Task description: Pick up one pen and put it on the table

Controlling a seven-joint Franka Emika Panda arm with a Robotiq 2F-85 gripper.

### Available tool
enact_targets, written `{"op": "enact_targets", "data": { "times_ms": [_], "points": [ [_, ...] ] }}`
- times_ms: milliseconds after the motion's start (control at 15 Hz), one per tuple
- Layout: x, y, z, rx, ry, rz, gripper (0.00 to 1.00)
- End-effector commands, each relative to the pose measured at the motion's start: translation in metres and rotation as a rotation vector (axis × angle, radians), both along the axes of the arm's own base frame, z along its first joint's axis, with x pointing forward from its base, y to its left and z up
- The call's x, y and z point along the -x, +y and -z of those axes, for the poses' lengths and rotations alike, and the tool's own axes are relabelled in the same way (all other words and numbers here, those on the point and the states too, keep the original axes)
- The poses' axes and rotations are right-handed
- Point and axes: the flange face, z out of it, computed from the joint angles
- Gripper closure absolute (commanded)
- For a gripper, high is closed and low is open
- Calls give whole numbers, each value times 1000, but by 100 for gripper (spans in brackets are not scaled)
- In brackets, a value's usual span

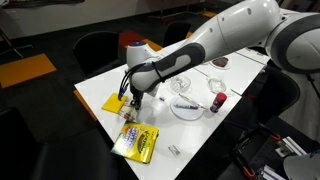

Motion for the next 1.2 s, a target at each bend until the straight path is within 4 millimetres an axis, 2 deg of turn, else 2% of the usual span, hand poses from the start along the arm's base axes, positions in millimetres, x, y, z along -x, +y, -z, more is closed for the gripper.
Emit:
{"op": "enact_targets", "data": {
  "times_ms": [0,200,333,467,867,1000,1067,1133],
  "points": [
    [1,-1,4,23,16,7,76],
    [-1,-2,5,25,8,7,68],
    [-3,-5,10,29,1,-3,56],
    [-3,-8,19,31,9,-4,52],
    [-10,-9,17,32,-4,-7,72],
    [-11,-9,17,34,-5,-9,96],
    [-11,-10,18,35,-4,-10,100],
    [-11,-9,18,36,-4,-10,100]
  ]
}}
